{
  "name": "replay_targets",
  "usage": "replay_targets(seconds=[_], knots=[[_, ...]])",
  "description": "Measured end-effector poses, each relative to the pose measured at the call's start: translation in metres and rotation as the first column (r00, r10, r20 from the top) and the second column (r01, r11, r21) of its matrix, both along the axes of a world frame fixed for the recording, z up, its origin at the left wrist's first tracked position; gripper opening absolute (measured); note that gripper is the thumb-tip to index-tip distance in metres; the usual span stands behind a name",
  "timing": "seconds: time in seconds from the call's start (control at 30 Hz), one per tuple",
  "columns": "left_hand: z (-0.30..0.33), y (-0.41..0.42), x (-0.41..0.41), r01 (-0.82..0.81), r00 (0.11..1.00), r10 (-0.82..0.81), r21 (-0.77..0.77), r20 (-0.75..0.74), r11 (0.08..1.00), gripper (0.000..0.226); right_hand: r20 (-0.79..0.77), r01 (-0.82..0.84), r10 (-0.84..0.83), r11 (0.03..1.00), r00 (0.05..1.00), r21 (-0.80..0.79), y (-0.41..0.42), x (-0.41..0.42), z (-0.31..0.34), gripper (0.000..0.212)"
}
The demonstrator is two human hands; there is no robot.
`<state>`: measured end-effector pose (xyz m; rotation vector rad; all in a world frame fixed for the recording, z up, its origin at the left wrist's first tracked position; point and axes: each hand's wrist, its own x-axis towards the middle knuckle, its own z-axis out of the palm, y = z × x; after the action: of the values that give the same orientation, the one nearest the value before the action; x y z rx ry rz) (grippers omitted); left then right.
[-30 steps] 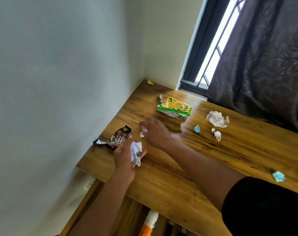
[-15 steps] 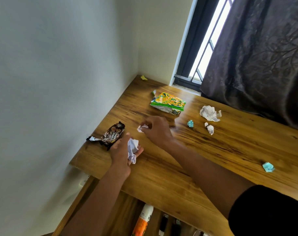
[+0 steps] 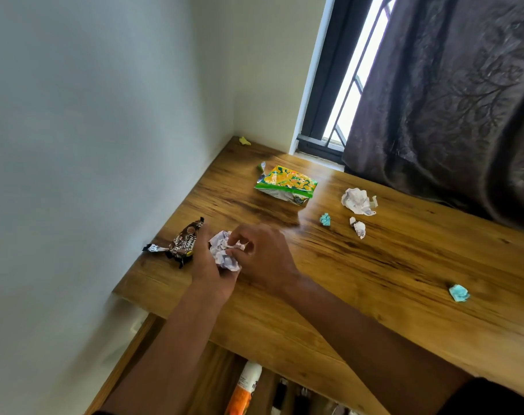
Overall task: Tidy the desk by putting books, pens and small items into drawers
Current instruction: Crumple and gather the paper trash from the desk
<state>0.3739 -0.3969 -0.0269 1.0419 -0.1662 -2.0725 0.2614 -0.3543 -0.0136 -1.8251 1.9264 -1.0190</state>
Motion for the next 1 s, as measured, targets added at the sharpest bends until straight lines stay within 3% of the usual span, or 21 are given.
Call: replay_targets(seconds=[0.13,0.27,0.37,0.43,0.53,0.63,0.83,1.0], knots=[[0.001,-0.005,0.001,-0.044,0.986,0.052,-0.051,0.161,0.998,0.046,-0.049,-0.095,0.091,0.993,0.995,-0.07,0.001,0.006,-0.007,0.016],[-0.004,-0.008,0.01,-0.086,0.95,0.119,-0.124,0.289,0.988,0.02,0.041,-0.167,0.171,0.981,0.984,-0.1,0.0,0.011,-0.003,0.028],[-0.005,-0.006,0.023,-0.11,0.941,0.156,-0.164,0.3,0.98,0.018,0.299,0.027,0.002,0.995,0.954,-0.094,-0.006,0.016,0.005,0.029],[-0.006,-0.005,0.034,-0.135,0.929,0.184,-0.171,0.321,0.976,0.026,0.338,0.149,-0.126,0.988,0.933,-0.045,-0.016,0.017,0.005,0.031],[-0.009,-0.003,0.052,-0.172,0.907,0.226,-0.179,0.354,0.969,0.024,0.216,0.12,-0.131,0.991,0.967,0.063,-0.032,0.021,-0.002,0.031],[-0.011,0.0,0.068,-0.196,0.896,0.253,-0.186,0.364,0.963,0.022,0.009,-0.021,0.02,0.983,1.0,0.183,-0.046,0.034,-0.009,0.036],[-0.023,0.0,0.095,-0.227,0.889,0.286,-0.198,0.357,0.954,0.032,-0.327,-0.186,0.322,0.904,0.888,0.386,-0.068,0.059,-0.022,0.059],[-0.03,0.003,0.105,-0.23,0.865,0.294,-0.2,0.407,0.953,0.033,-0.373,-0.186,0.326,0.913,0.869,0.364,-0.065,0.064,-0.03,0.046]])
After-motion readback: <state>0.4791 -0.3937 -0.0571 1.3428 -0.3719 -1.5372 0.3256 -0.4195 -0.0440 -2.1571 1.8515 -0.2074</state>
